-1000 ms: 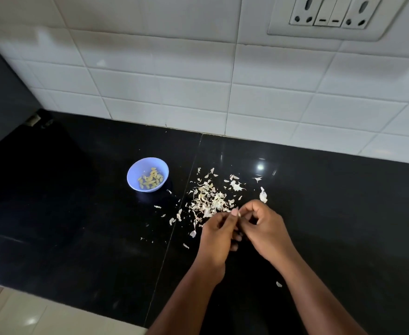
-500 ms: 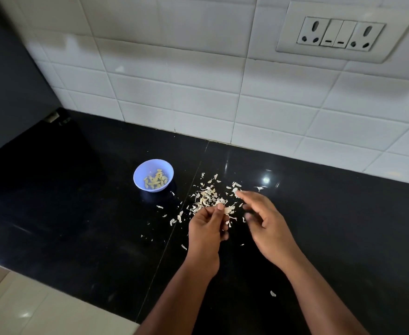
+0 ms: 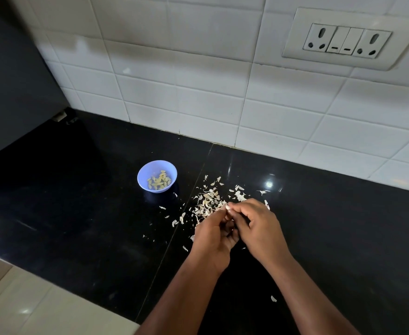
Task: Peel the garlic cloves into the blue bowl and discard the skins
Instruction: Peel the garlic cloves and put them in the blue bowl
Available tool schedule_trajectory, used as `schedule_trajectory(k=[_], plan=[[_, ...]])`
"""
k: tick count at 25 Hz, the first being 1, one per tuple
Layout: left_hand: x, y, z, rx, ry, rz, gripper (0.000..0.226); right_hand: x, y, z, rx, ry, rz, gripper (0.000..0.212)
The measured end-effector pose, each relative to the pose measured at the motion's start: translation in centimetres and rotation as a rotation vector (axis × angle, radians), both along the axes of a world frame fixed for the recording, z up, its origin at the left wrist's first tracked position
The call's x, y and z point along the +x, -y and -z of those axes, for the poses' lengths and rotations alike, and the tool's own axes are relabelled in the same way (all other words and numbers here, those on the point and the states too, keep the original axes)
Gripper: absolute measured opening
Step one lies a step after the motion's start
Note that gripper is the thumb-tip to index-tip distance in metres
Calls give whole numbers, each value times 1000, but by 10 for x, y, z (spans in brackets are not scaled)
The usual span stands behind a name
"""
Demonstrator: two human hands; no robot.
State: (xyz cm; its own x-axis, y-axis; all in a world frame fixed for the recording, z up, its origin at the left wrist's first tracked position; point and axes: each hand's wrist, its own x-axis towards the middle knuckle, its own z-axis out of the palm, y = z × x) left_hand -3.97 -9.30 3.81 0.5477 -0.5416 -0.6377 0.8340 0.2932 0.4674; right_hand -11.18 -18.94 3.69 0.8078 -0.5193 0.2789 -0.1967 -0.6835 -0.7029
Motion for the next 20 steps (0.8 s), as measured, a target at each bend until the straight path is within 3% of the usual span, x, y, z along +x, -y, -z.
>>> schedule_trajectory(k=[5,13,16,20], plan=[[2,0,4,-5,-29,-21,22,3,1,0,17,-4,-47,9],[-1,11,7,28,-33,-98,14,2,-1,16,102,58,34,14],[-4,14,14,-16,6,-148,7,6,-4,17,346,122,128,13],[-12,11,19,72,268,-102,14,12,-2,11,781,81,236,11]])
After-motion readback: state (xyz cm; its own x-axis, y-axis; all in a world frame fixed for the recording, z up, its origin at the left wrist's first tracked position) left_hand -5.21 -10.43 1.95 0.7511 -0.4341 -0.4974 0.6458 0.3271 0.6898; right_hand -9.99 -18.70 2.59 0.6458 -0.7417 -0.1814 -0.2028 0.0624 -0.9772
